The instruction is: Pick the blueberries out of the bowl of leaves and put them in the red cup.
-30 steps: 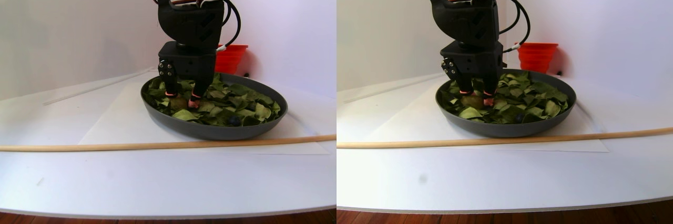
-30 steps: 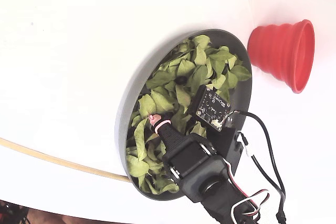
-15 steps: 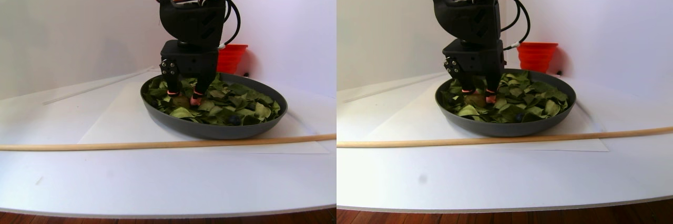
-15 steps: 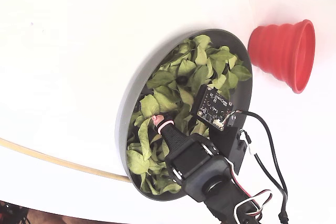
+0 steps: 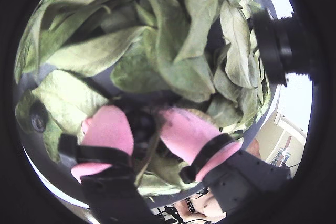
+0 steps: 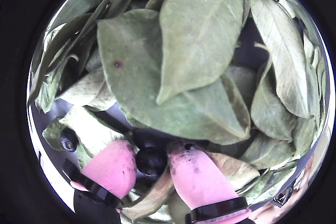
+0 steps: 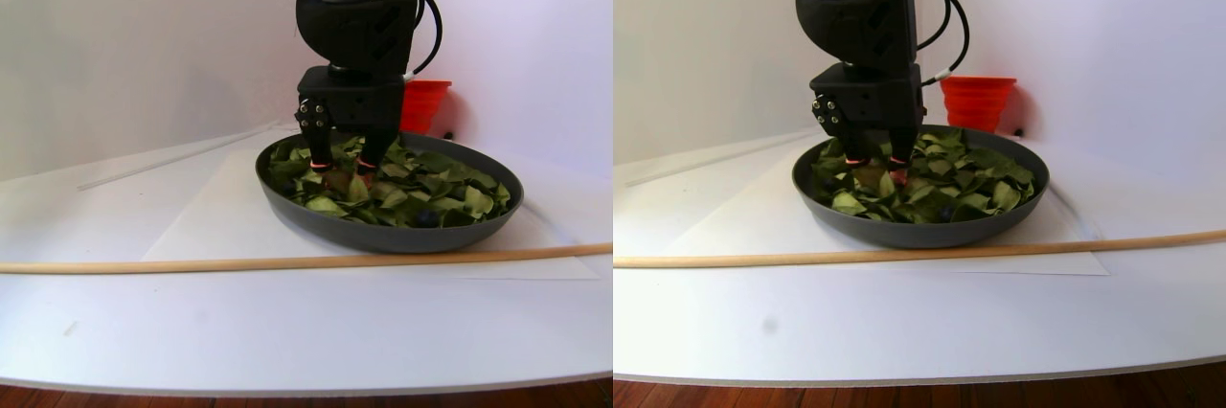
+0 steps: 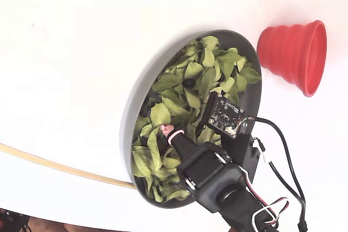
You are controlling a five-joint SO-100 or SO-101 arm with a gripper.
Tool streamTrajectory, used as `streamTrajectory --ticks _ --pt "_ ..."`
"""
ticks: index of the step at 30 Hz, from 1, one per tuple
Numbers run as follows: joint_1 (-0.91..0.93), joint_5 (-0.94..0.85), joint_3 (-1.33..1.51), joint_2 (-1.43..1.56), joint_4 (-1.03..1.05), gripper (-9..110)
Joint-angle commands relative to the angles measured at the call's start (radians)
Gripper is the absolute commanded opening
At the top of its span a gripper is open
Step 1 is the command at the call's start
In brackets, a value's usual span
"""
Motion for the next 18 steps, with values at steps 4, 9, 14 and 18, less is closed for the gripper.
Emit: streamTrajectory --ticks 4,9,14,18 --pt "0.012 0.009 -0.038 0.143 0.023 11" --pt "0.011 0.008 -0.046 0.17 0.046 11" --pt "0.011 0.006 -0.052 0.195 0.075 11" --pt "0.011 0.006 -0.048 0.225 0.1 11"
